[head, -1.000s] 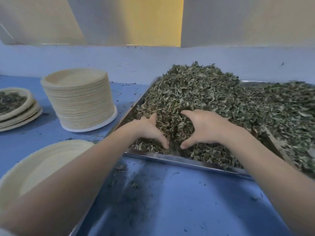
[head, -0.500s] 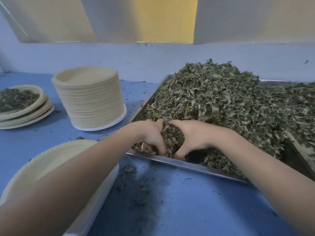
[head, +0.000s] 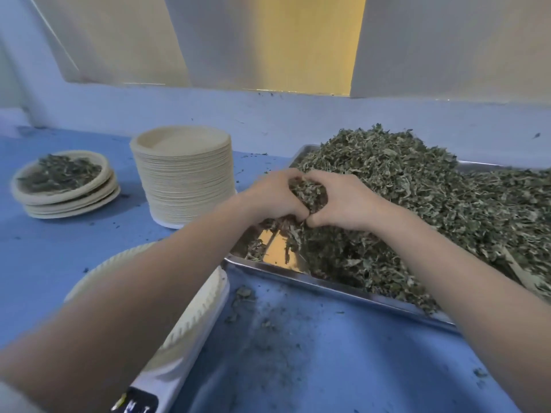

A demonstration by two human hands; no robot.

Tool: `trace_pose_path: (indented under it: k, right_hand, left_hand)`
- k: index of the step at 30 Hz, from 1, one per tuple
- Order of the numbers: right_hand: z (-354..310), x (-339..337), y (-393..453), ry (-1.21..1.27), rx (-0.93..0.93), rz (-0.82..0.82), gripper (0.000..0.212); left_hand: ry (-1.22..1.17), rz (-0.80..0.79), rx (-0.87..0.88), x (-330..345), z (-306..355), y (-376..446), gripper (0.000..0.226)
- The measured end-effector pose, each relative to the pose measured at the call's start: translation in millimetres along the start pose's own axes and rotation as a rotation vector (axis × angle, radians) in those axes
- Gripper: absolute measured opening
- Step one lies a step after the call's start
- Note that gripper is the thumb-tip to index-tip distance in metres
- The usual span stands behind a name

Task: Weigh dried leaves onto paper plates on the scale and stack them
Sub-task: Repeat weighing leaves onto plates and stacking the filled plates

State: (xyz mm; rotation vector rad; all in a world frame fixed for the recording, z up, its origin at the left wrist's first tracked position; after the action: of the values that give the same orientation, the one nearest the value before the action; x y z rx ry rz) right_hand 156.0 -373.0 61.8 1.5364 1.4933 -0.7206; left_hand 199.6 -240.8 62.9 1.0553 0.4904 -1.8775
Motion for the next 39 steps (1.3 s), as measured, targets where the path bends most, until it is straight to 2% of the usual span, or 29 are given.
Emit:
trace_pose_path:
  k: [6,11,17,23,26,28,32,34,39]
  right_hand:
    - [-53,-9,5,-0.034,-0.084,0.049,0.087]
    - [-105,11,9,-0.006,-0.197,0.025,0.085]
    - [-160,59,2,0.104,-0.316,-0.076,0.078]
    - [-166,78,3,0.069,-0.29,-0.264,0.071]
    - [-164,79,4,0.288,-0.219,-0.304,0.055]
    - [-163,78,5,0.366,-0.187,-0.289,0.053]
    - [-163,74,12,0.408,-0.173,-0.237,0.071]
    - [-165,72,15,0.442,-0.192,-0.229,0.068]
    - [-165,69,15,0.503,-0.232,-0.223,0.056]
  left_hand:
    - [-0.156,0.102,-0.025,-45,-8,-33,0.052]
    - [-0.169,0.154,-0.09,-81,-35,-76,0.051]
    - [-0.212,0.086,-0.26,-102,-84,-130,0.05]
    - [-0.179,-0.104,-0.421,-103,-114,-159,0.059]
    - [-0.165,-0.107,-0.468,-111,-116,-165,0.059]
    - [-0.174,-0.081,-0.466,-115,-115,-166,0.056]
    - [-0.193,-0.009,-0.406,-119,-113,-166,0.04]
    - [-0.201,0.017,-0.373,-118,-111,-164,0.038]
    - [-0.209,0.088,-0.32,-116,-106,-155,0.049]
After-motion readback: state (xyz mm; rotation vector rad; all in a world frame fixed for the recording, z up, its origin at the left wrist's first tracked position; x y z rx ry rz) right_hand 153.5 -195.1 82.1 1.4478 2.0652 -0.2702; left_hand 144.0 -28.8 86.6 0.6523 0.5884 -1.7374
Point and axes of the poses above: each hand's wrist, its own y-axis towards the middle knuckle, its own x-axis out of the palm, z = x × y, the point moved 1 cm from there along y, towards the middle knuckle, and after that the axes turned 7 degrees about y, right-handed, at the moved point
